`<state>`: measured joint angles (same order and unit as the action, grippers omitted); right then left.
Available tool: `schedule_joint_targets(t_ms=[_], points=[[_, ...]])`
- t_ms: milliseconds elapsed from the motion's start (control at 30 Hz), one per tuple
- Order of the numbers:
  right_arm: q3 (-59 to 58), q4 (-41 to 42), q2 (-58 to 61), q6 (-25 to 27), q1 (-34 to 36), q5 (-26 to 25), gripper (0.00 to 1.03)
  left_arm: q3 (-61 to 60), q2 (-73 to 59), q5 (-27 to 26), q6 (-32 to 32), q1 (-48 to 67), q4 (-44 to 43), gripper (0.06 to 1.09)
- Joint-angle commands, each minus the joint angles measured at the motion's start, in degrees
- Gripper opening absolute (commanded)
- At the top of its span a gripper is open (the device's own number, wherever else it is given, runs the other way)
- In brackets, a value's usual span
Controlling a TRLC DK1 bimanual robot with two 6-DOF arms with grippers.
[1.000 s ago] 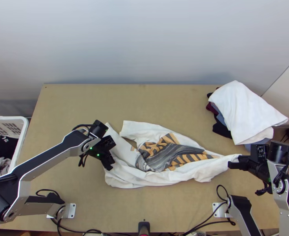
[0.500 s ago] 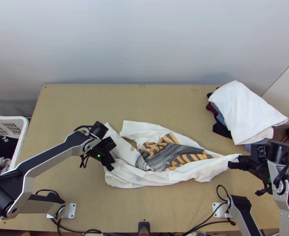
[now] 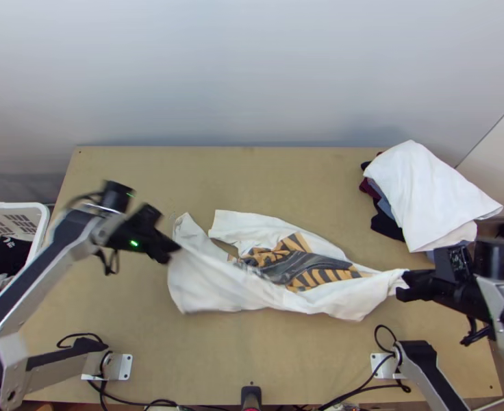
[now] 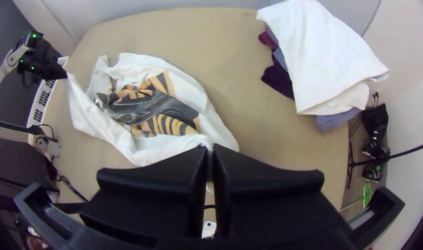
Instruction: Fold the t-shirt
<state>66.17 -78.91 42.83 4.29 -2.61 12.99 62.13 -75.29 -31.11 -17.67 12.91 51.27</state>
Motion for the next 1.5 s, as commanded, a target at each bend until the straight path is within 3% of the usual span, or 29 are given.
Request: schedule_joint_targets(t_ms=[0, 133, 267, 433, 633, 800, 933, 1133, 1333, 1467], points=[[15.21, -2.74, 7.71, -0.34, -4.6, 2.91, 0.03, 10.38, 6.91, -6.68, 6.07, -10.89, 3.93, 0.1], [21.1, 2.89, 9.99, -1.31, -3.01, 2.56, 0.03, 16.53, 9.28, -6.68, 8.35, -15.46, 3.49, 0.1], [24.44, 11.24, 9.91, -6.23, 2.0, 1.77, 0.03, 24.88, 9.63, -6.68, 10.38, -22.4, 3.14, 0.1], [27.96, 18.18, 9.99, -8.78, 7.09, -0.16, 0.03, 32.88, 9.98, -6.68, 15.21, -31.72, 1.03, 0.1], [28.66, 21.52, 11.31, -11.85, 6.22, -0.25, 0.03, 36.66, 10.77, -6.42, 18.99, -34.26, -3.28, 0.1], [32.97, 19.5, 11.75, -12.38, 3.05, 2.12, 0.03, 42.99, 9.72, -7.12, 18.55, -32.86, -3.01, 0.1], [38.86, 17.92, 11.84, -12.56, -2.22, 3.27, 0.03, 52.83, 9.02, -10.72, 18.9, -32.68, 1.03, 0.1], [45.89, 16.95, 12.45, -12.82, -10.04, 5.46, 0.03, 53.89, 14.03, -11.07, 21.98, -24.24, 2.79, 0.1], [48.96, 16.86, 11.58, -12.64, -19.36, 6.52, 0.03, 55.21, 21.41, -10.99, 21.01, -25.04, 9.99, 0.1], [53.27, 17.13, 11.05, -14.84, -20.15, 10.03, 0.03, 58.81, 24.84, -10.99, 22.07, -27.41, 12.02, 0.1]])
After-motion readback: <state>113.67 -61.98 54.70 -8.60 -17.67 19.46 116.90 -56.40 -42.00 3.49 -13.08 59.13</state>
